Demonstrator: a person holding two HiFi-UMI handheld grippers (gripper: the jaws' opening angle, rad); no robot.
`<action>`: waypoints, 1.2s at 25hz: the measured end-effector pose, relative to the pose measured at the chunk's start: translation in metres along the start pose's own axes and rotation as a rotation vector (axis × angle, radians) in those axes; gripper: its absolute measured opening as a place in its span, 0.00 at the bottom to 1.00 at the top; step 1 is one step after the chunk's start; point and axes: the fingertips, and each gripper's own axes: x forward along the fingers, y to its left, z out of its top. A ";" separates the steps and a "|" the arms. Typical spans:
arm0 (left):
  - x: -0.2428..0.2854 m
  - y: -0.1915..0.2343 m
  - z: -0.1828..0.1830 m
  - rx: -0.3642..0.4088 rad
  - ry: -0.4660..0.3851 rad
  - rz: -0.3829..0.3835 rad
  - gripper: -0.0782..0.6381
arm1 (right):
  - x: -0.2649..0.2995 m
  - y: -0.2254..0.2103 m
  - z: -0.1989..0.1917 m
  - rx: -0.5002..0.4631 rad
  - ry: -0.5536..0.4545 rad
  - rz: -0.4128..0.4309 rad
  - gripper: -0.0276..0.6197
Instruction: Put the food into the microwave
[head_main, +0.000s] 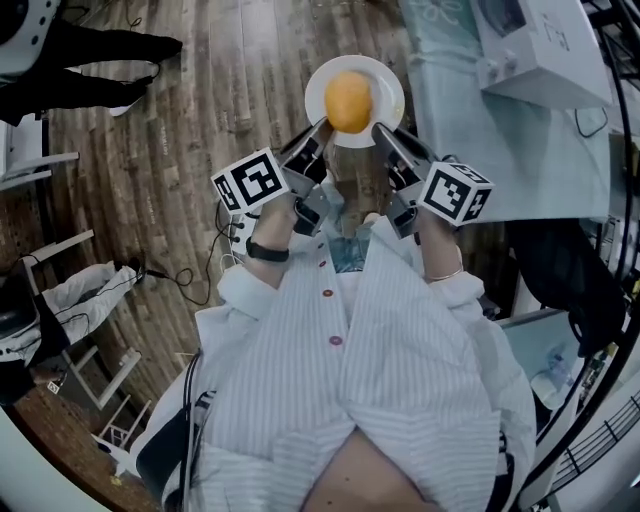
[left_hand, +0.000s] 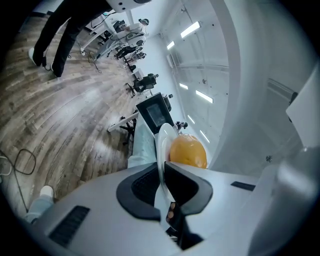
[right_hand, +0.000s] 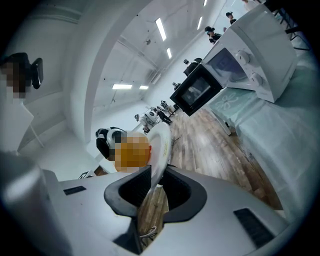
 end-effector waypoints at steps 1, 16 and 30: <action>0.002 0.002 0.006 0.004 0.004 -0.004 0.14 | 0.006 0.000 0.003 -0.002 -0.007 0.000 0.18; -0.013 0.052 0.091 -0.005 0.030 -0.012 0.14 | 0.102 0.021 0.004 0.030 0.010 -0.026 0.18; 0.010 0.083 0.162 -0.043 -0.026 0.011 0.14 | 0.182 0.015 0.040 0.043 0.095 0.003 0.18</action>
